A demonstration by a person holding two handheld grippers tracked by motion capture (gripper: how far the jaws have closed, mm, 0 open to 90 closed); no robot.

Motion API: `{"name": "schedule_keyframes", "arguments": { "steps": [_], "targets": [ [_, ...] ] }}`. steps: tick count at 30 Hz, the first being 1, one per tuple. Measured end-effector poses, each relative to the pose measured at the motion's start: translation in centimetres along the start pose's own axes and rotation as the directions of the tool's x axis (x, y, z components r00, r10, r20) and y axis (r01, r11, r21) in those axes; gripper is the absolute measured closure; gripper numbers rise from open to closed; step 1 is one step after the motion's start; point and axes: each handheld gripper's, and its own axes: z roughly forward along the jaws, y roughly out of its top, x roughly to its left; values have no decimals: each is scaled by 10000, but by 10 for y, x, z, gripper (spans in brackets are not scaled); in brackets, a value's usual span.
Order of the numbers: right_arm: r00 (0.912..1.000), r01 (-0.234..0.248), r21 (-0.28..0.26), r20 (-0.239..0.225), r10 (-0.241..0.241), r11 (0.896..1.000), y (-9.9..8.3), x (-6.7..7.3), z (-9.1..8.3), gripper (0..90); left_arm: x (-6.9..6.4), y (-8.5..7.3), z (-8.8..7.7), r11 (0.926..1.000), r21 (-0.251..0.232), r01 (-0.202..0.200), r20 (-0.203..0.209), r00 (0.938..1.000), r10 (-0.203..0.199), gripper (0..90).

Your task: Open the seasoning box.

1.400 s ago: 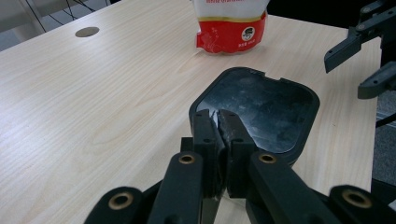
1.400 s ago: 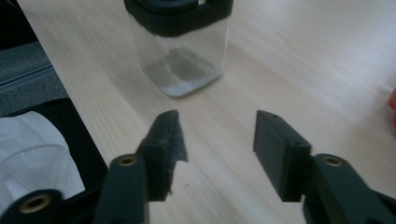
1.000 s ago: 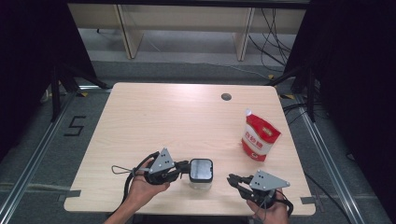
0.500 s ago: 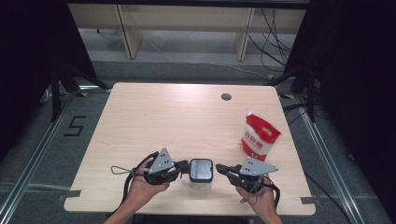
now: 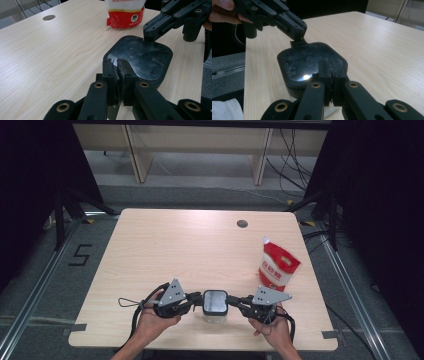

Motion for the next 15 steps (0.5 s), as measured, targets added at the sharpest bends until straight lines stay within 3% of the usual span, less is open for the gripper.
{"name": "schedule_keyframes", "arguments": {
  "steps": [6,15],
  "targets": [
    [9999,-1,-23,-128,0,10000,0,0,1,896,1,0,0,9999,42,-154,20,9999,154,841],
    [9997,121,-78,-224,-122,9999,-1,-1,1,896,0,0,0,10000,3,-16,-7,10000,16,841]
  ]
}}
